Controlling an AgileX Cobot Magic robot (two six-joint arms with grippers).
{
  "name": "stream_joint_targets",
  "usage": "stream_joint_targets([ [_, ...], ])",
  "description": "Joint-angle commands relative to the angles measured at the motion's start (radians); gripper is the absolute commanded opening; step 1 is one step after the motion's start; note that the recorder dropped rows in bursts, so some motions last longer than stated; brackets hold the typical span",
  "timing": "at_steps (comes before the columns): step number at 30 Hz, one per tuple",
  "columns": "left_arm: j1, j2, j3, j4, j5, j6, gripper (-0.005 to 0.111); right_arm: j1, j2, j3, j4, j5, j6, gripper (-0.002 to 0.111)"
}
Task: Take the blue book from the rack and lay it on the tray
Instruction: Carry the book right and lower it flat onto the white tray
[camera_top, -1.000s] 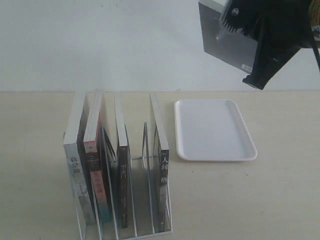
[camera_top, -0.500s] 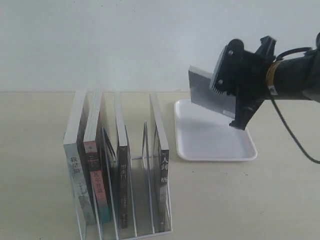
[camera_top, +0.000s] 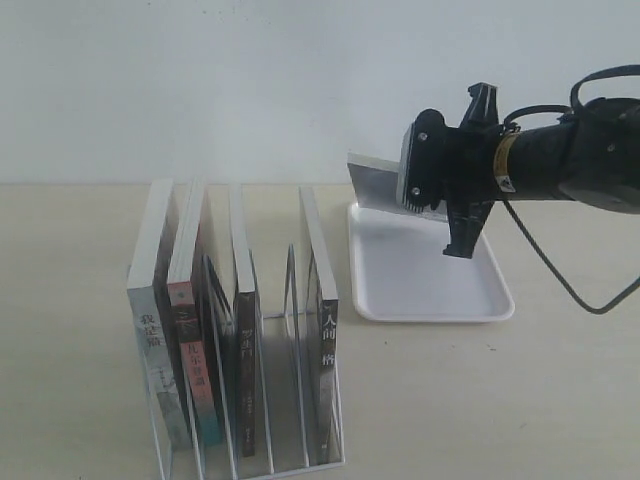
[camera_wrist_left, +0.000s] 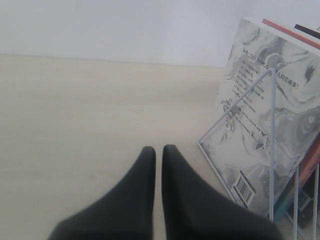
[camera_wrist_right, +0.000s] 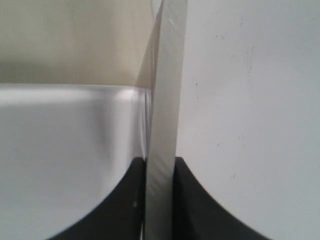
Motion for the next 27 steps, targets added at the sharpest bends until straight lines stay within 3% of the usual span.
stream_joint_targets([
  [1, 0.001, -0.004, 0.004, 0.003, -0.001, 0.004, 0.004, -0.007, 0.005, -0.024, 0.002, -0.012, -0.031, 0.000],
  [15, 0.001, -0.004, 0.004, 0.003, -0.001, 0.004, 0.004, -0.007, 0.085, -0.044, 0.009, 0.025, -0.126, 0.000],
  [27, 0.001, -0.004, 0.004, 0.003, -0.001, 0.004, 0.004, -0.007, 0.118, -0.042, 0.011, 0.064, -0.077, 0.001],
])
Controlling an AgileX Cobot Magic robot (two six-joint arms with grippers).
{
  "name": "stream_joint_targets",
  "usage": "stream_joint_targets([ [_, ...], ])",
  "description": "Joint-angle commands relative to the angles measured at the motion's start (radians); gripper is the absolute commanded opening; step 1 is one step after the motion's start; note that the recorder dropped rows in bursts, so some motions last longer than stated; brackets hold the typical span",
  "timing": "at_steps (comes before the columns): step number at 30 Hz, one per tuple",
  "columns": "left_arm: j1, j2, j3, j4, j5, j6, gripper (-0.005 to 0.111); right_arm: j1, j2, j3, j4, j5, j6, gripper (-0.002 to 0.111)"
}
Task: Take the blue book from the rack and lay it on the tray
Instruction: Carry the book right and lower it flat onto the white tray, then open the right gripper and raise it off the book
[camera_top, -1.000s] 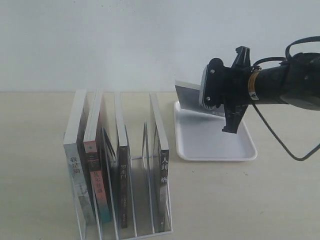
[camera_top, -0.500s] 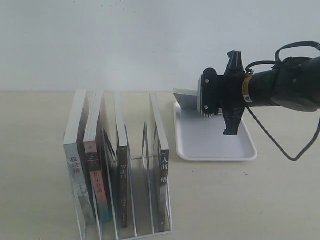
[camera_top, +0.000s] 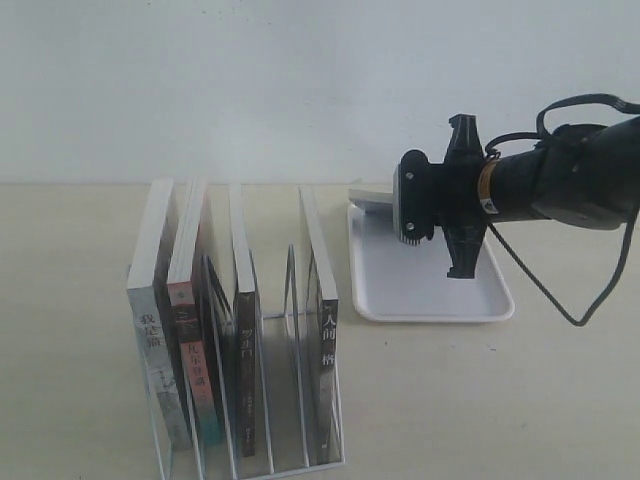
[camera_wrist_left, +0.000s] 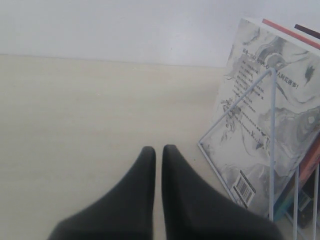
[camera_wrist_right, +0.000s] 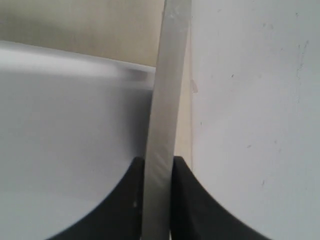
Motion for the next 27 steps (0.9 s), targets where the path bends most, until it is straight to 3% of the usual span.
stream_joint_targets([
  [1, 0.001, -0.004, 0.004, 0.003, -0.001, 0.004, 0.004, -0.007, 0.005, -0.003, 0.009, 0.030, 0.047, 0.004],
  [5, 0.001, -0.004, 0.004, 0.003, -0.001, 0.004, 0.004, -0.007, 0.003, -0.003, 0.009, 0.030, 0.054, 0.030],
  [7, 0.001, -0.004, 0.004, 0.003, -0.001, 0.004, 0.004, -0.007, 0.003, -0.003, 0.009, 0.030, 0.085, 0.053],
  [8, 0.001, -0.004, 0.004, 0.003, -0.001, 0.004, 0.004, -0.007, 0.003, -0.003, 0.009, 0.028, 0.097, 0.057],
  [16, 0.001, -0.004, 0.004, 0.003, -0.001, 0.004, 0.004, -0.007, -0.071, -0.003, 0.009, 0.138, 0.122, 0.057],
  [27, 0.001, -0.004, 0.004, 0.003, -0.001, 0.004, 0.004, 0.005, -0.251, -0.003, 0.028, 0.287, 0.302, 0.057],
])
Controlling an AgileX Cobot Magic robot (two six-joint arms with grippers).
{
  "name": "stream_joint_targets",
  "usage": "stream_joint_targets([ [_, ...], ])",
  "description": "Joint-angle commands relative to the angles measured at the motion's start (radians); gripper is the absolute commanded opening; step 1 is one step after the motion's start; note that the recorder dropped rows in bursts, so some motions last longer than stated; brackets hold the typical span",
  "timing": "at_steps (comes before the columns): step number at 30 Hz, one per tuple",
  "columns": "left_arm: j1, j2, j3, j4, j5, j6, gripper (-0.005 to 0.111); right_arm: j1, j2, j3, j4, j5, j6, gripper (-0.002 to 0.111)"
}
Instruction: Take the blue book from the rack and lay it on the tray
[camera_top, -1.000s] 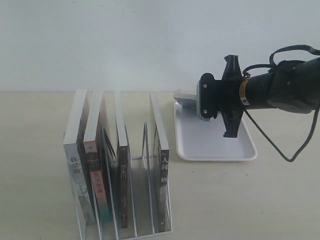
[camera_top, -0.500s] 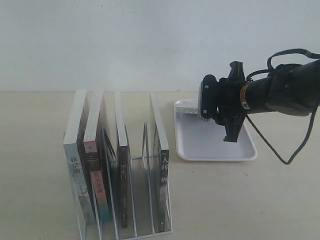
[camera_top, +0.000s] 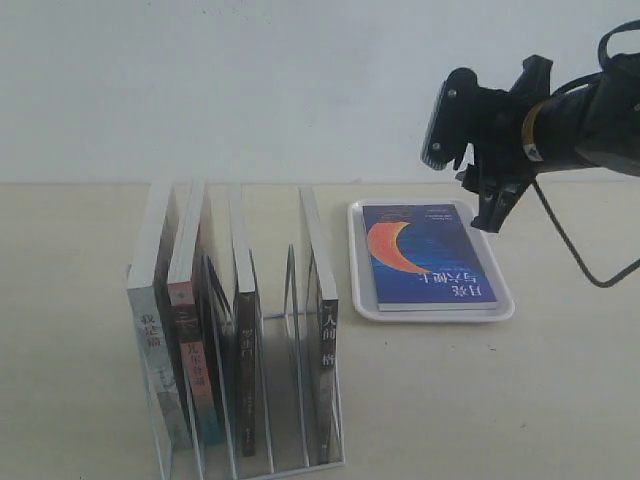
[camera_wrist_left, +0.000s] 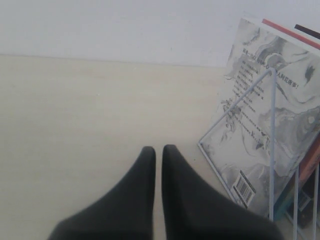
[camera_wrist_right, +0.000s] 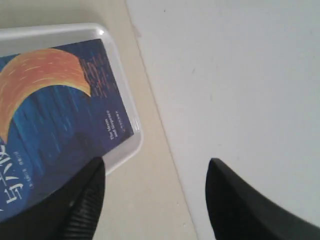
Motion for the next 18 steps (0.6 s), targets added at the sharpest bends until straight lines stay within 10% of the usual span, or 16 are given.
stream_joint_targets([
  [1, 0.001, -0.004, 0.004, 0.003, -0.001, 0.004, 0.004, 0.010, -0.080, -0.003, 0.030, 0.065, 0.029, 0.057],
  [18, 0.001, -0.004, 0.004, 0.003, -0.001, 0.004, 0.004, 0.134, -0.417, -0.003, 0.523, 0.532, -0.150, 0.057],
])
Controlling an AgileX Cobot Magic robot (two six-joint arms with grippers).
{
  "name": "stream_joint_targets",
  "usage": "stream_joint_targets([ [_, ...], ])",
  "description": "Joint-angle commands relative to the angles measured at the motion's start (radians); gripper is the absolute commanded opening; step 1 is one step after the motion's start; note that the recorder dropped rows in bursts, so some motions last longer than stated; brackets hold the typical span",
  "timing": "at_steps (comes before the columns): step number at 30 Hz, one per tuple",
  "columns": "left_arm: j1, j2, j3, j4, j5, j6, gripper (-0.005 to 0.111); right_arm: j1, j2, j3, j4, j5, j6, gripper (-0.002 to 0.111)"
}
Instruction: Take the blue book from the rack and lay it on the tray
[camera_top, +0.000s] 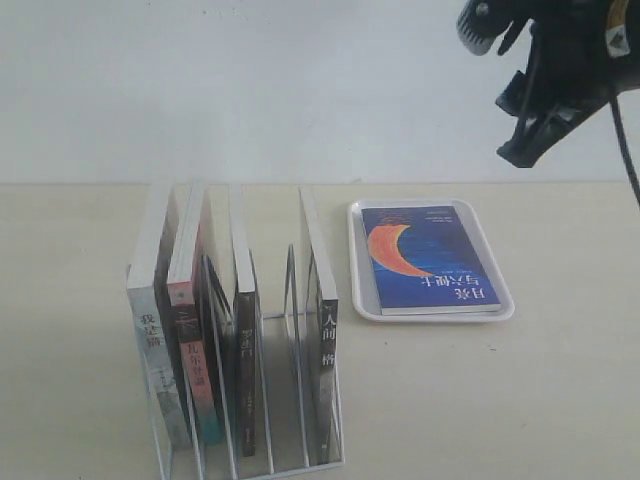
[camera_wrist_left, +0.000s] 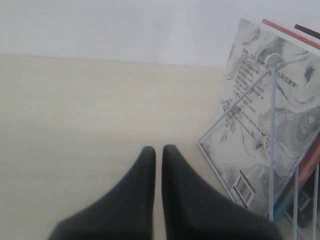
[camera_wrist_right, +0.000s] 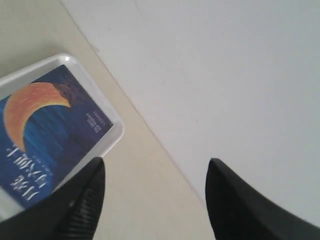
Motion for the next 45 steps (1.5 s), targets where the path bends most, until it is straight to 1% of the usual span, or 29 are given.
stream_joint_targets([
  [1, 0.001, -0.004, 0.004, 0.003, -0.001, 0.004, 0.004, 0.002, -0.072, -0.003, 0.230, 0.205, -0.114, 0.057],
  [7, 0.001, -0.004, 0.004, 0.003, -0.001, 0.004, 0.004, 0.002, -0.141, -0.003, 0.420, 0.472, -0.126, 0.057],
  [11, 0.001, -0.004, 0.004, 0.003, -0.001, 0.004, 0.004, 0.002, -0.150, -0.003, 0.627, 0.607, -0.126, 0.057],
  [13, 0.001, -0.004, 0.004, 0.003, -0.001, 0.004, 0.004, 0.002, -0.150, -0.003, 0.730, 0.643, -0.119, 0.056],
  [14, 0.001, -0.004, 0.004, 0.003, -0.001, 0.004, 0.004, 0.002, -0.150, -0.003, 0.795, 0.661, -0.112, 0.054],
  [16, 0.001, -0.004, 0.004, 0.003, -0.001, 0.004, 0.004, 0.002, -0.150, -0.003, 0.885, 0.703, -0.119, 0.040],
  [19, 0.001, -0.004, 0.004, 0.003, -0.001, 0.004, 0.004, 0.002, -0.150, -0.003, 0.969, 0.723, -0.131, 0.002],
  [23, 0.001, -0.004, 0.004, 0.003, -0.001, 0.004, 0.004, 0.002, -0.150, -0.003, 0.984, 0.693, -0.090, 0.001],
  [37, 0.001, -0.004, 0.004, 0.003, -0.001, 0.004, 0.004, 0.002, -0.150, -0.003, 0.984, 0.638, -0.090, 0.001],
  [45, 0.001, -0.004, 0.004, 0.003, -0.001, 0.004, 0.004, 0.002, -0.234, -0.003, 0.984, 0.592, -0.090, 0.001],
])
